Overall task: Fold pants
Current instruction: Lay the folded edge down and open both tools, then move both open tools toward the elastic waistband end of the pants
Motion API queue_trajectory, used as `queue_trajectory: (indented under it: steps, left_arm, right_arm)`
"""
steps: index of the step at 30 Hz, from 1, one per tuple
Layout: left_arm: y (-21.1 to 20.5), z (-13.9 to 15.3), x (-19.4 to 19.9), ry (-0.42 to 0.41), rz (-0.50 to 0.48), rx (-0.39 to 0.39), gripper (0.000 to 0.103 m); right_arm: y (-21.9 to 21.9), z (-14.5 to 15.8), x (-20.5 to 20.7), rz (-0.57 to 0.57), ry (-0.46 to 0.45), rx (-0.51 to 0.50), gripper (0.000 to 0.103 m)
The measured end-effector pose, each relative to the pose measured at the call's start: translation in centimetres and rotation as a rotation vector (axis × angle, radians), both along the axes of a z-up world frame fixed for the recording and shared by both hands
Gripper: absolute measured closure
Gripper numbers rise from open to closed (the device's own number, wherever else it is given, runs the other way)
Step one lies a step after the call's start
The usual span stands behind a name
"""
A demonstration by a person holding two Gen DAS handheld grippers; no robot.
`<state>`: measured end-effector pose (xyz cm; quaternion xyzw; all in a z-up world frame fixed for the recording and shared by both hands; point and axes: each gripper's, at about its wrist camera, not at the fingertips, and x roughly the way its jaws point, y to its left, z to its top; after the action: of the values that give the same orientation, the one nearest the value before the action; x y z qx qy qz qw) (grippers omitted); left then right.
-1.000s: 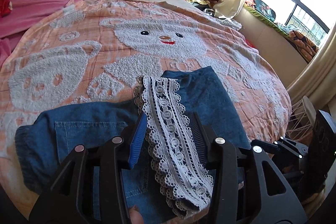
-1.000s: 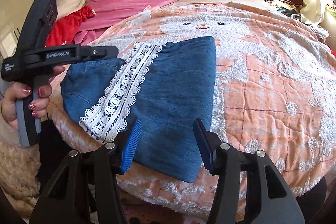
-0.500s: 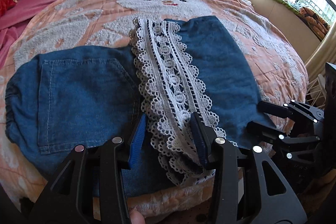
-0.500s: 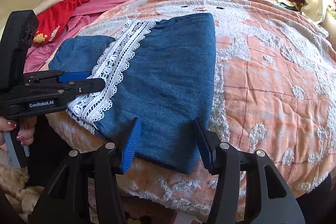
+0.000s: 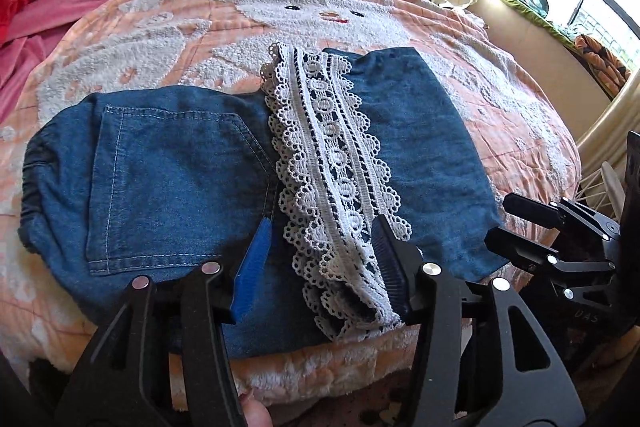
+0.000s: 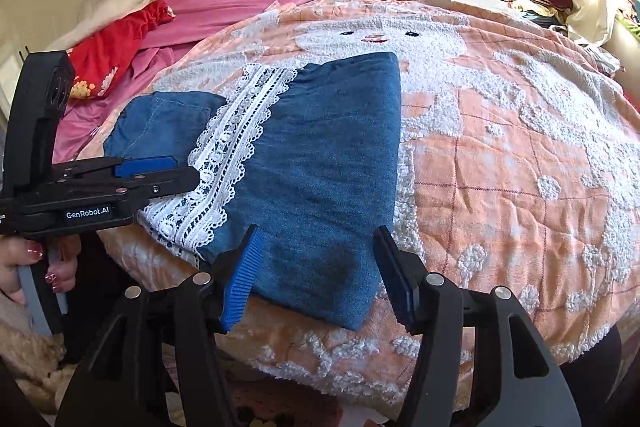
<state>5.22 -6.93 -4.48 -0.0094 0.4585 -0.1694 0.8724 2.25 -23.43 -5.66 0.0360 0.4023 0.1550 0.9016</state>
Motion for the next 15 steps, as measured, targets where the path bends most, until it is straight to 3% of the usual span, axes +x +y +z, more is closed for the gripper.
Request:
queue_trajectory:
  steps: [5,10,13,15]
  left_arm:
    - [0.4,0.7,-0.4,-0.015,0.008,-0.005,0.046]
    - [0.8,1.5,-0.9,-0.035,0.013,-0.017,0.034]
    - [1.1,1.9,-1.2,-0.044,0.018,-0.018,0.024]
    - [1.3,2.2,-1.4,-0.045,0.02,-0.02,0.014]
  right_arm:
    - [-0.2,0.7,-0.4,-0.023,-0.015,-0.001,0.029]
    - [-0.4,1.4,-0.6,-0.048,-0.027,-0.003,0.021]
    - [-0.3,1.8,-0.7,-0.059,-0.036,-0.007,0.02]
    - [-0.4,2.0,-0.8,-0.071,-0.045,-0.01,0.014]
